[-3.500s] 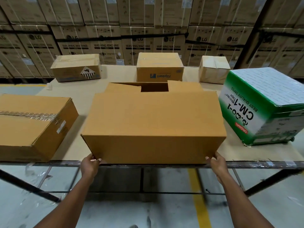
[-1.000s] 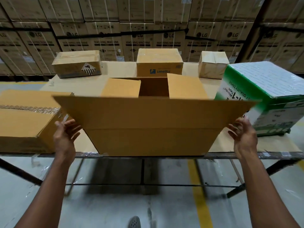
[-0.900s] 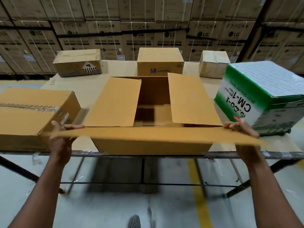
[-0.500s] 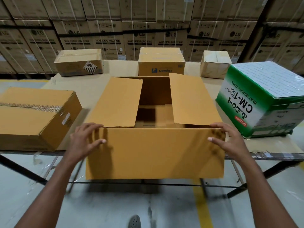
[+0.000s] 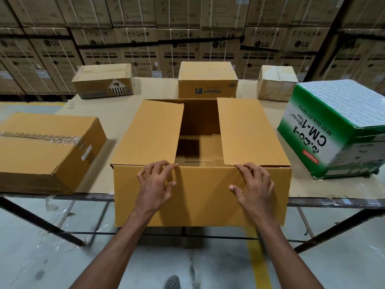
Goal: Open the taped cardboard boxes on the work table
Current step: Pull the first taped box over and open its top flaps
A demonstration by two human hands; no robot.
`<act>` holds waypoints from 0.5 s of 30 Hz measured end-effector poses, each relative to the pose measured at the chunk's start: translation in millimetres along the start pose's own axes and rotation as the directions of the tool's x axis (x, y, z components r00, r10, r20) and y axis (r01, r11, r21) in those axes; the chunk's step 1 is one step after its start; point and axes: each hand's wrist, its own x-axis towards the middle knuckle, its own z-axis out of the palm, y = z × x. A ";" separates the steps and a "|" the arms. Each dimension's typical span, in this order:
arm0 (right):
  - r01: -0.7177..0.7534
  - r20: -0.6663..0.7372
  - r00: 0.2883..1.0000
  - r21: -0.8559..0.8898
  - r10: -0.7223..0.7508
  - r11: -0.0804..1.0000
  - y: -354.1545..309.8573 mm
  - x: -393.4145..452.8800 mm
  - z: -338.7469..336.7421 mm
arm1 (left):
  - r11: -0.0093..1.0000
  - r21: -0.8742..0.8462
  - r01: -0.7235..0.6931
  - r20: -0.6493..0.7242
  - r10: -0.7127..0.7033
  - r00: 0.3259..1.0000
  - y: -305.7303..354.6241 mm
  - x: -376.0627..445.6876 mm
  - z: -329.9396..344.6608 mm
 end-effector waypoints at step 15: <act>-0.082 0.004 0.997 0.057 0.082 0.995 -4.3 -7.7 4.8 | 0.960 -0.116 0.257 0.456 -0.178 0.872 79.9 87.4 -8.7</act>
